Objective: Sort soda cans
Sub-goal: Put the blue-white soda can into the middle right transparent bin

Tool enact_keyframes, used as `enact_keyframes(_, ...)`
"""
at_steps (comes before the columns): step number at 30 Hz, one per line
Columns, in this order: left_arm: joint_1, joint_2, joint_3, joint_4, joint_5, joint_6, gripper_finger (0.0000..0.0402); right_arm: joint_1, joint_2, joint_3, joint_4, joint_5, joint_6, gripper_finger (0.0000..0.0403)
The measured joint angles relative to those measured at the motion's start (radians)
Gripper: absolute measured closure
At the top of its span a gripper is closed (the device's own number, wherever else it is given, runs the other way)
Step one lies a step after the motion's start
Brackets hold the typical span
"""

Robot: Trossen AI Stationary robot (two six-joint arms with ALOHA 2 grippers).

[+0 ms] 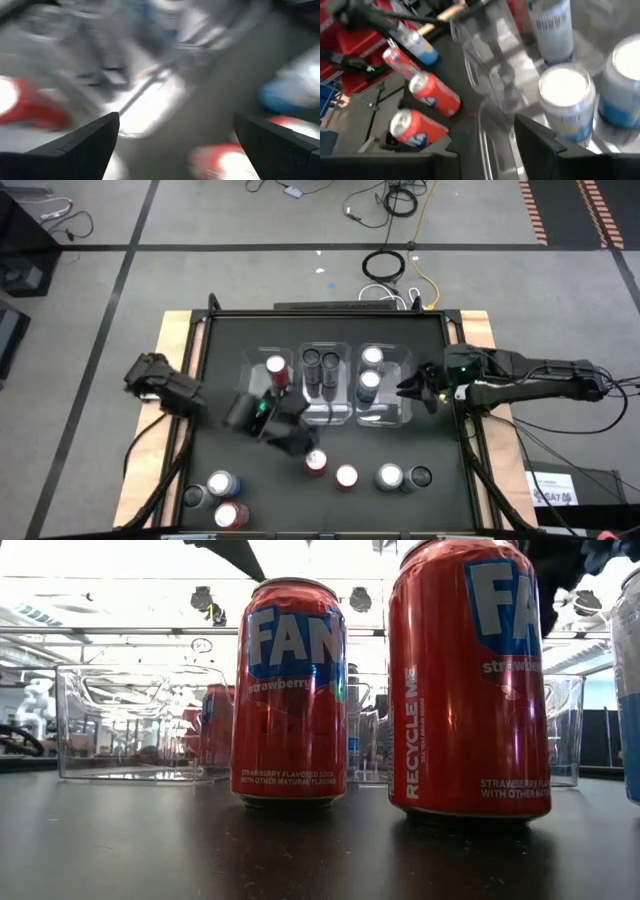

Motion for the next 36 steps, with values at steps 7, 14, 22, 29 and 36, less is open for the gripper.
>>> enact_keyframes(7, -0.089, -0.142, -0.273, 0.271, -0.031, -0.017, 0.0003, 0.089, 0.107, 0.197, 0.0, 0.018, -0.026, 0.0322)
enact_keyframes(14, -0.115, -0.358, -0.519, 0.41, -0.03, 0.033, 0.0003, 0.232, 0.39, 0.44, -0.029, 0.109, 0.0, 0.0348)
enact_keyframes(22, -0.187, -0.659, -0.745, 0.488, -0.027, 0.128, 0.0003, 0.343, 0.724, 0.794, -0.389, 0.282, 0.227, 0.036)
enact_keyframes(29, -0.235, -0.848, -0.891, 0.507, -0.004, 0.181, 0.0003, 0.43, 0.873, 0.889, -0.475, 0.29, 0.558, 0.0361)
enact_keyframes(36, -0.249, -0.979, -1.006, 0.526, 0.033, 0.179, 0.0003, 0.531, 0.935, 0.889, -0.472, 0.343, 0.794, 0.0361)
